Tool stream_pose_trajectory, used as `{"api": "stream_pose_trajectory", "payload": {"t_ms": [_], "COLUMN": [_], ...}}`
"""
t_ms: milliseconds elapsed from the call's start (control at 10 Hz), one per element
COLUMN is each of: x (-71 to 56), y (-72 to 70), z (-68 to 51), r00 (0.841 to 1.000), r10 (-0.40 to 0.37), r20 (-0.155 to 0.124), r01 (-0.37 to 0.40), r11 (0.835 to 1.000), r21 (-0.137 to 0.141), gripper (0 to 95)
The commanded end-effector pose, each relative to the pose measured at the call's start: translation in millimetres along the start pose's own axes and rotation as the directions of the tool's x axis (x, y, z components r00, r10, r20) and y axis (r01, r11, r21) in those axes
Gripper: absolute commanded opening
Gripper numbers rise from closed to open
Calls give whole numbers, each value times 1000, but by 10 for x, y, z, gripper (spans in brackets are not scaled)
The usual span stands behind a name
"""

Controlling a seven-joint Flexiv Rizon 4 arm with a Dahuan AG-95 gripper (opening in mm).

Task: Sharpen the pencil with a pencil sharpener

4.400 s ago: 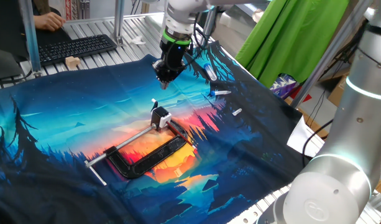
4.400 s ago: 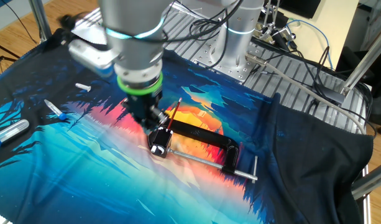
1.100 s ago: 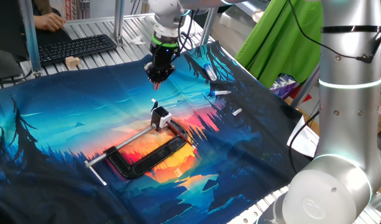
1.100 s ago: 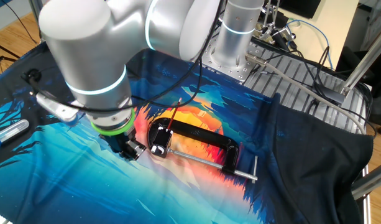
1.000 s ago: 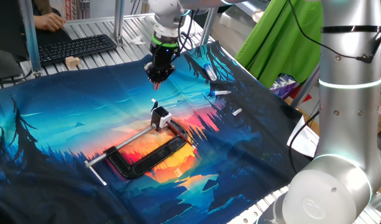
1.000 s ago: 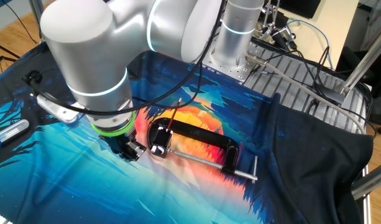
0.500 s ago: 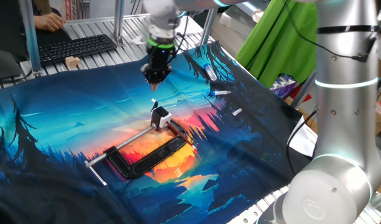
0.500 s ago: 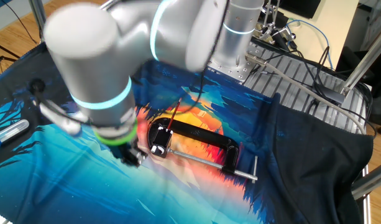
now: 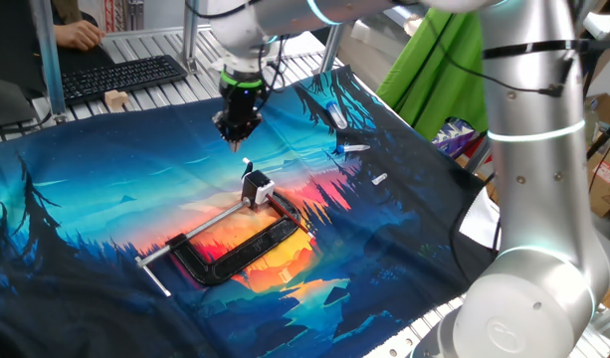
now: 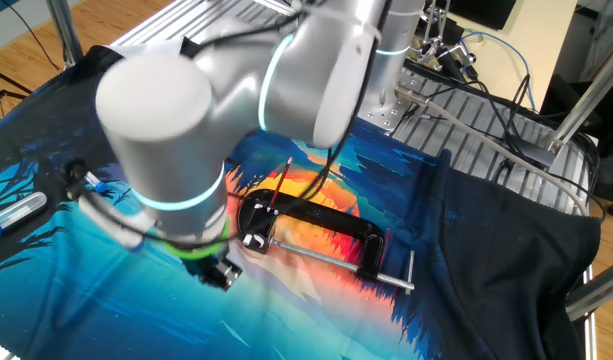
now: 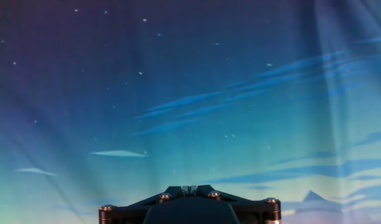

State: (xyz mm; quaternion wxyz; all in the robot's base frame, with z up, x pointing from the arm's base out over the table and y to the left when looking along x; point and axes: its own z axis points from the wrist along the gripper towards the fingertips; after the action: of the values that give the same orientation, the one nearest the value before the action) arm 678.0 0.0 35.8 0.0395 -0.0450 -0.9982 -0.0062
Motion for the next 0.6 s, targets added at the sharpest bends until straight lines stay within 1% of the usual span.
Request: {"api": "stream_pose_trajectory", "payload": {"t_ms": [100, 200, 300, 600], "x": [-10, -30, -45, -55], "y": [-2, 3, 13, 26], "z": [45, 88, 131, 193], "r00": [1000, 1000, 1000, 1000], "r10": [2, 2, 4, 1], "r20": [3, 3, 3, 6], "r01": [-2, -2, -4, -1], "r11": [1000, 1000, 1000, 1000], "r21": [-2, -2, -9, -9], "gripper": [0, 0, 0, 0]}}
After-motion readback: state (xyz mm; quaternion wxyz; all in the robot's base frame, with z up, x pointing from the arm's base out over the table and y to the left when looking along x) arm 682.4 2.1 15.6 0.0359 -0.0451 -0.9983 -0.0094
